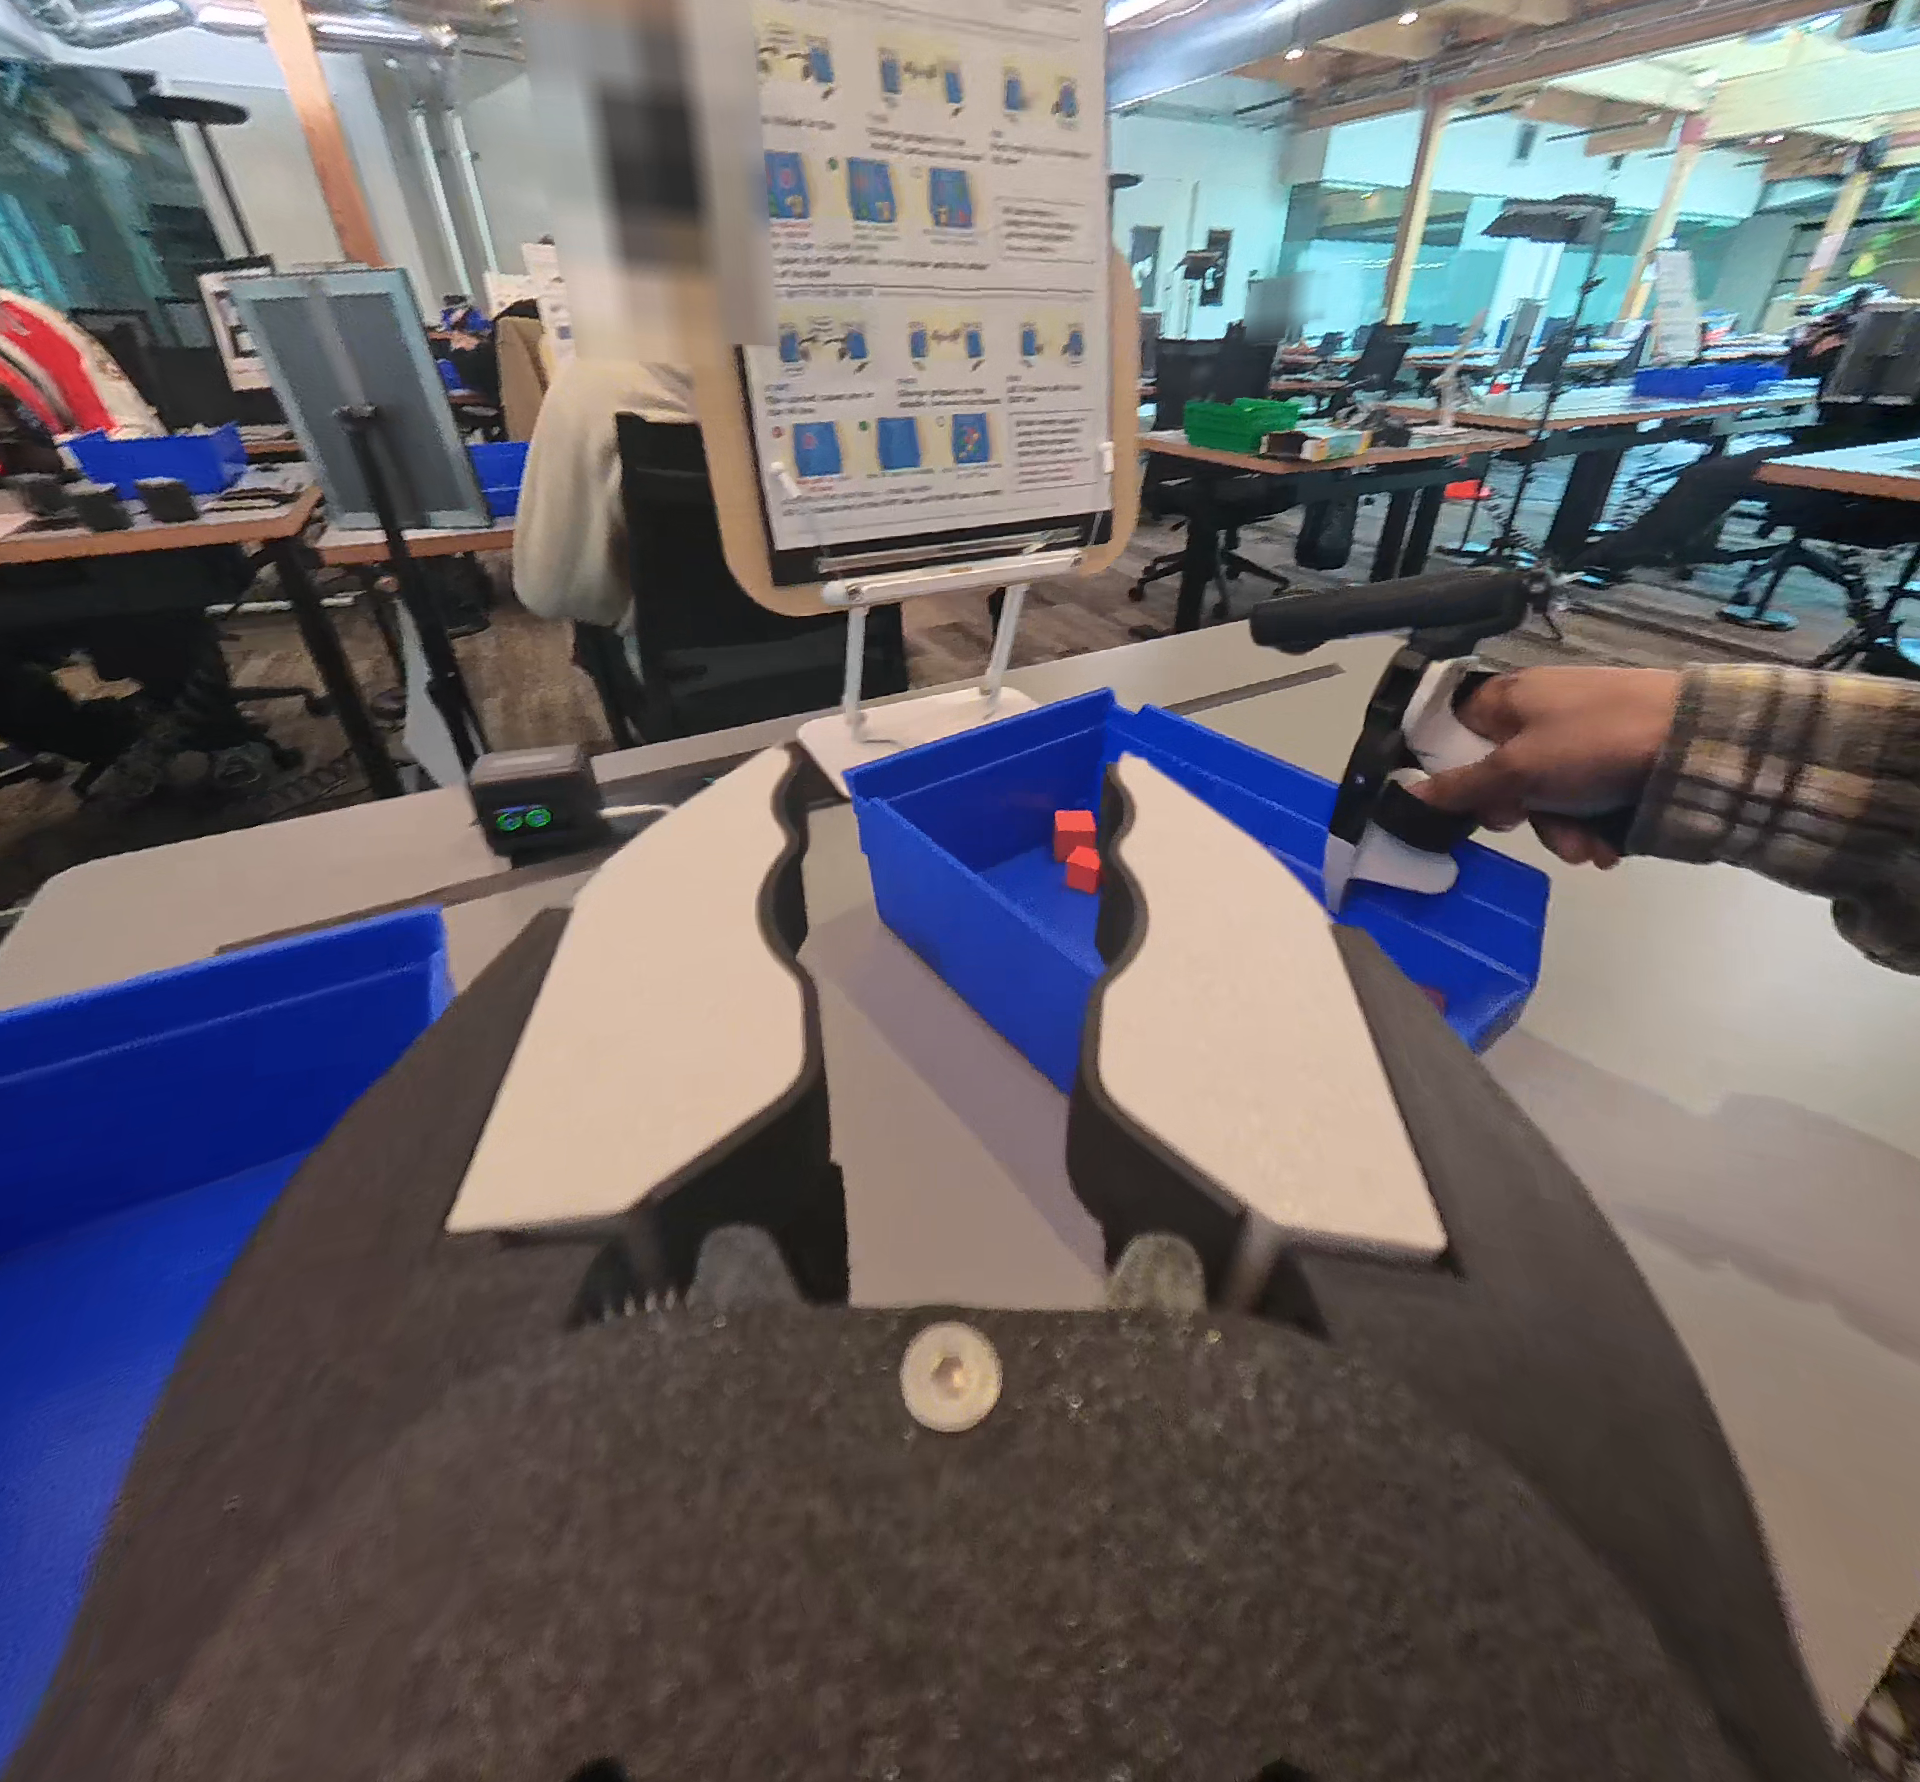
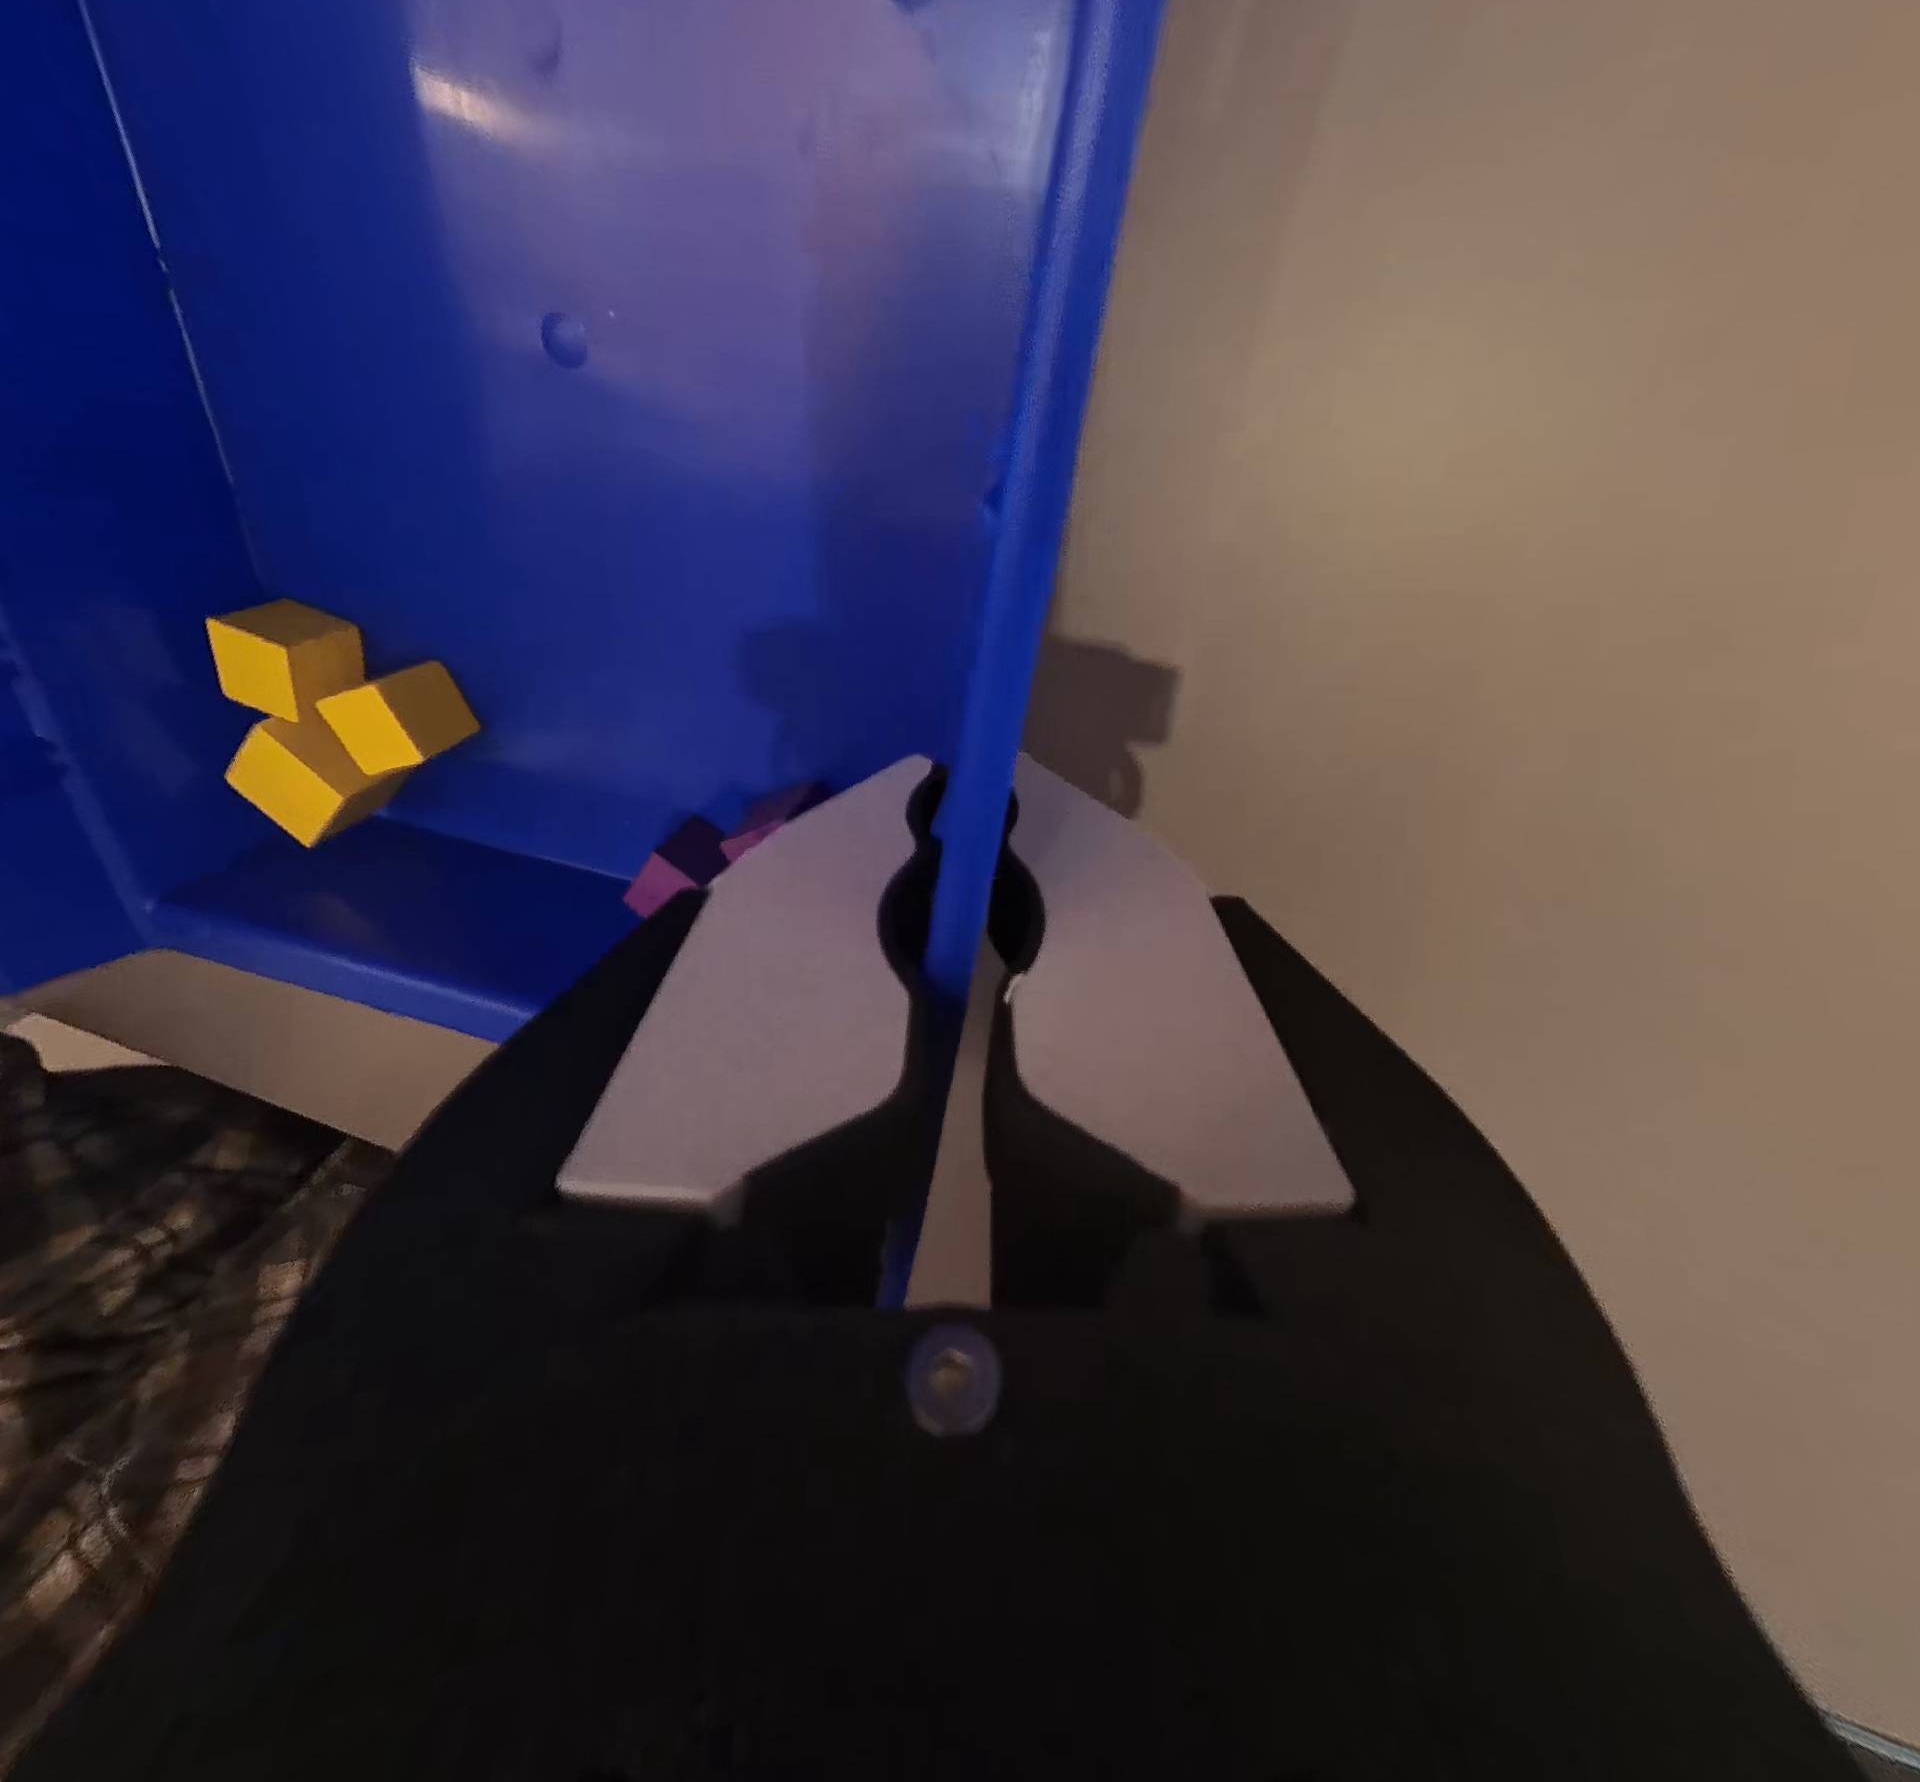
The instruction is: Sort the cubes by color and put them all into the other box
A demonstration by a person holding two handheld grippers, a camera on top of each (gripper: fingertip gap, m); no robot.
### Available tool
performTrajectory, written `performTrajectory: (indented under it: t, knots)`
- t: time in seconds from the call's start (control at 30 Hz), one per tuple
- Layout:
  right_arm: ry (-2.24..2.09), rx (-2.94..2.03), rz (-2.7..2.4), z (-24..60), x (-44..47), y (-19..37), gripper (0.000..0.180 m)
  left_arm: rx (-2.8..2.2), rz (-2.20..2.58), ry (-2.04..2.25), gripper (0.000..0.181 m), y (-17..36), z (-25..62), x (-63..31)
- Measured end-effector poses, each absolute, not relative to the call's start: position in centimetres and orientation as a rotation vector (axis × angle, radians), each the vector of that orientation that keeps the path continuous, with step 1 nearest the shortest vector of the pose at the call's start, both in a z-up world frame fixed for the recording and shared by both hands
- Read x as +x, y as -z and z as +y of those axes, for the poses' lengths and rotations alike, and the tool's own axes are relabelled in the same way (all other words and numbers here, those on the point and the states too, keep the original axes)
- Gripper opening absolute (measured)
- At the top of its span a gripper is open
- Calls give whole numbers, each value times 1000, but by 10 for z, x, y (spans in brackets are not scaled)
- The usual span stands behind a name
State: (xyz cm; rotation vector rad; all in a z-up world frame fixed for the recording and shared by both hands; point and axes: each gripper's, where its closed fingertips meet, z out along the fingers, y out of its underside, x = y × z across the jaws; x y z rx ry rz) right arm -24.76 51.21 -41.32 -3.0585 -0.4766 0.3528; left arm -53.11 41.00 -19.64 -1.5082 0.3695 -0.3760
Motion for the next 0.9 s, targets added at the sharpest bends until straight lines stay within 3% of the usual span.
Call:
performTrajectory:
  t: [0.9]
  knots:
    - [-490, -3028, -661, 487, -423, 410, 14, -1481, 198, 321, 53, 186, 398, -599]
